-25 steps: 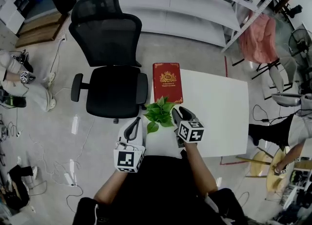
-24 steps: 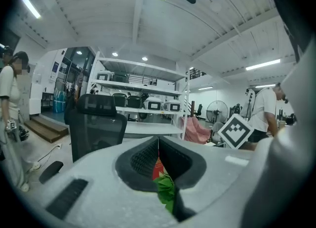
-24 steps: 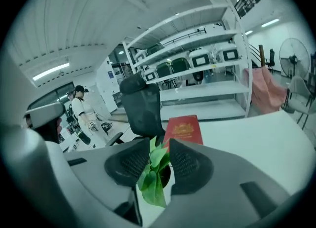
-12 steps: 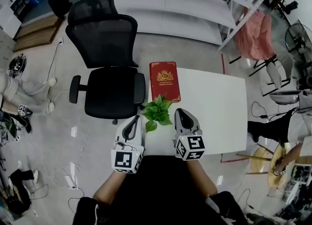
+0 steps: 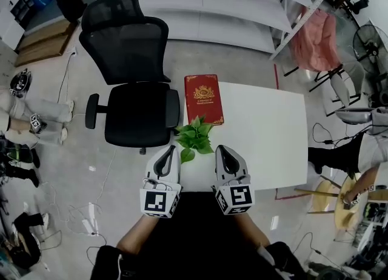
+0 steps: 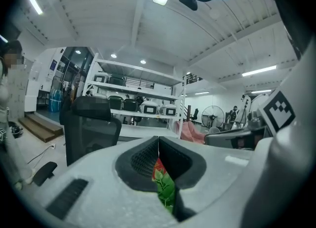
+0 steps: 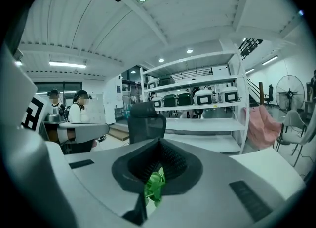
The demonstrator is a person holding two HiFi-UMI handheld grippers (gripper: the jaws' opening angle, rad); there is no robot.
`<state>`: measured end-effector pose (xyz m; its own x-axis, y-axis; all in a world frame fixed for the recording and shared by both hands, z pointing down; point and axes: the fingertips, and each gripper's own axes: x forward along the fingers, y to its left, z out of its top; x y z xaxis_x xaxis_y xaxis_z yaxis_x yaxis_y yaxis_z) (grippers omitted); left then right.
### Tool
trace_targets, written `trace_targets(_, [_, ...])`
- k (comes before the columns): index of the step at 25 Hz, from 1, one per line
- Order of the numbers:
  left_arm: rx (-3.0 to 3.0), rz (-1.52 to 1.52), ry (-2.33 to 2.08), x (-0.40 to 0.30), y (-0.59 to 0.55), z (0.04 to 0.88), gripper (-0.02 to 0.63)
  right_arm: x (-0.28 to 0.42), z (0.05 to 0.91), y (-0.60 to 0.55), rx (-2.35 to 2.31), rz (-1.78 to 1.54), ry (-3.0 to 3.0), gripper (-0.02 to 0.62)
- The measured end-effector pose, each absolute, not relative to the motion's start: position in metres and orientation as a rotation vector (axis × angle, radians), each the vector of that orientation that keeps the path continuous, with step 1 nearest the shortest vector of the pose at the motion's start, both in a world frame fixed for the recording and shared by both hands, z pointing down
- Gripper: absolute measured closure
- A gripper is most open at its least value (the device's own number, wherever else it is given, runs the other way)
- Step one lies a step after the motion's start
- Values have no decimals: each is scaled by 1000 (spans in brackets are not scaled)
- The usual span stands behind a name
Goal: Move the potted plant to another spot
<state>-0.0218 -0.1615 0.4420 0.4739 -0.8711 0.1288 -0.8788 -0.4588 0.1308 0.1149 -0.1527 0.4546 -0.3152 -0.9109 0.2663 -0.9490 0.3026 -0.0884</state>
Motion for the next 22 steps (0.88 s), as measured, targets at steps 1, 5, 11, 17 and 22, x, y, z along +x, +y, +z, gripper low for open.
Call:
trace_targets(1, [2542, 65, -1522, -21, -161, 442, 588, 113, 455, -151, 1723, 340, -2398, 583])
trace_targets(5, [2557, 69, -1511, -19, -162, 443, 588, 111, 458, -151, 1708, 349, -2402, 583])
trace_targets(11, [2572, 73, -1499, -16, -163, 444, 588, 112, 458, -151, 1718, 348, -2396, 583])
trace_targets(17, [2566, 75, -1503, -16, -165, 444, 588, 112, 458, -151, 1717, 348, -2393, 583])
trace_targets(22, [2568, 80, -1499, -15, -166, 444, 588, 112, 458, -152, 1720, 352, -2395, 583])
